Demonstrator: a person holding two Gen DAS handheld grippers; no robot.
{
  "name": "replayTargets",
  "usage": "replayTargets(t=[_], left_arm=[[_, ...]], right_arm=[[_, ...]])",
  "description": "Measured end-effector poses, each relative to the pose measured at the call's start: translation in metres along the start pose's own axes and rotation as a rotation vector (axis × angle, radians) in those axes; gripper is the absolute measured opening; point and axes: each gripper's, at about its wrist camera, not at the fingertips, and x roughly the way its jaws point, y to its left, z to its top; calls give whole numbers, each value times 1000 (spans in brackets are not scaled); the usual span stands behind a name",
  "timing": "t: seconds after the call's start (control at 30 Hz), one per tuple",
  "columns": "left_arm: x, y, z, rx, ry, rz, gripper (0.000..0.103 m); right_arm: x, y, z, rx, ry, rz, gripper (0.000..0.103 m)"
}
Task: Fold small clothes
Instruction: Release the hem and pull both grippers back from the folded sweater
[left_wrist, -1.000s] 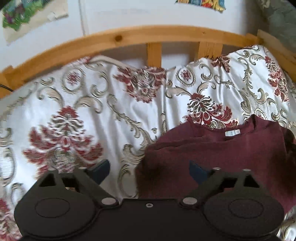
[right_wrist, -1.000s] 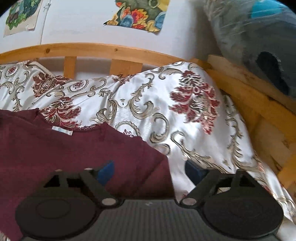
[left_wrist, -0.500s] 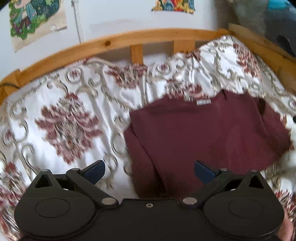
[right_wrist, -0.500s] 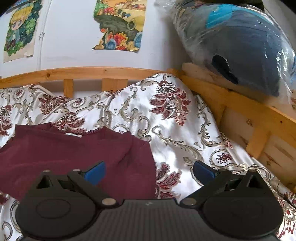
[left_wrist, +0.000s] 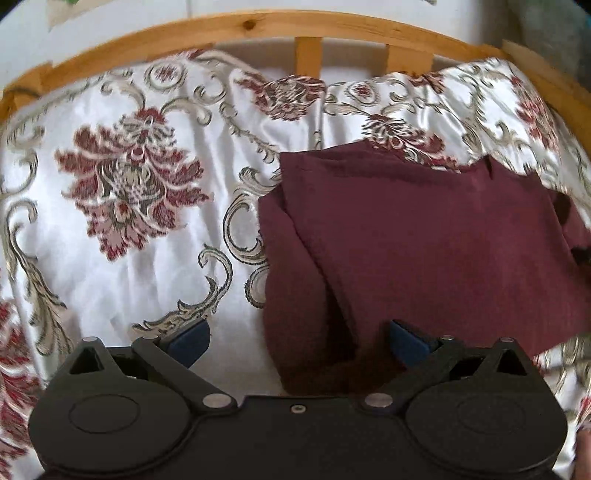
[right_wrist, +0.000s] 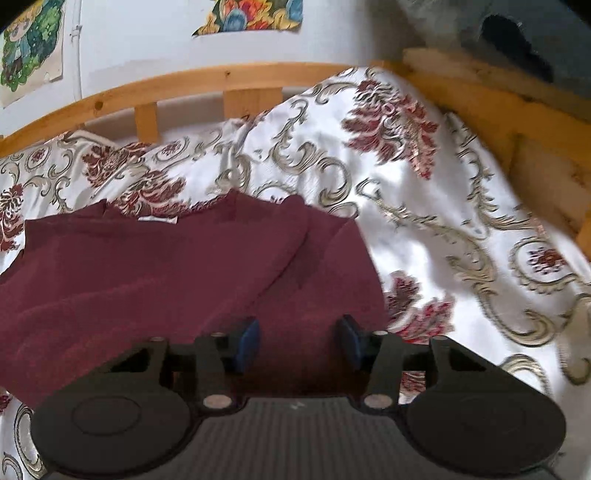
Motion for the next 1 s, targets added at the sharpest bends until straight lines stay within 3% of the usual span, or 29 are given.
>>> replayTargets(t=[0.13,0.17,0.33,0.53,0.7,0.87,1.0], left_arm=[[10,7,2,-54,28,-26,102],[12,7,2,-59,33,-27,102],[15,9,1,-79,40,-36,102],[17,12,1,-93,47,-33,102],[22,14,1,-110,61,-34,102],[27,17,-1,-132,84,-42,102],[30,22,-1,-165,92,-56,102]], right_arm=[[5,1,0,5,18,24,11],[4,2,1,5,21,24,8],[-15,4,5,-4,-23,-35,6],[-9,-1,-2,22,57,-63,7],[-11,5,-4,-14,33,-76,11],[-14,11,-3,-43,-2,-86,44],[-20,18,-2,-75,-49,-87,64]])
